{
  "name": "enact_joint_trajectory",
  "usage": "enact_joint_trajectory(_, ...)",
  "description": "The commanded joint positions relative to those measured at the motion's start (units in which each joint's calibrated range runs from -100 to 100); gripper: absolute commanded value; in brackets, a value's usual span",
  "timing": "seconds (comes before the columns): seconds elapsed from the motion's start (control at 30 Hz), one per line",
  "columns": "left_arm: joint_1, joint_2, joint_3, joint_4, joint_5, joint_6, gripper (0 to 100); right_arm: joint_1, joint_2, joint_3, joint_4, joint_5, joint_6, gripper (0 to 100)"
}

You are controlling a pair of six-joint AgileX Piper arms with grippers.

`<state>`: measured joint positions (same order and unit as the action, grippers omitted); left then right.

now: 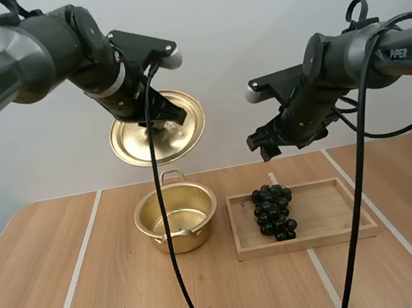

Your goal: Open the pot, put the grape inside, and close it

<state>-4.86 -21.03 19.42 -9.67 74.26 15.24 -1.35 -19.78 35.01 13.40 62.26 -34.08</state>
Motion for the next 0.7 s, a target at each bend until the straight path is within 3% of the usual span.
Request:
enact_joint_trajectory(0.0, -0.32, -3.81, -0.58, -0.3, -0.09, -0.2, 0, 0.04, 2.66, -0.68, 1.79, 0.39, -0.21, 100)
enact_joint_trajectory(0.67, -0.32, -19.25, -0.58, -0.84, -0.79, -0.2, 0, 1.15, 19.13, -3.57, 3.48, 0.46, -0.21, 100)
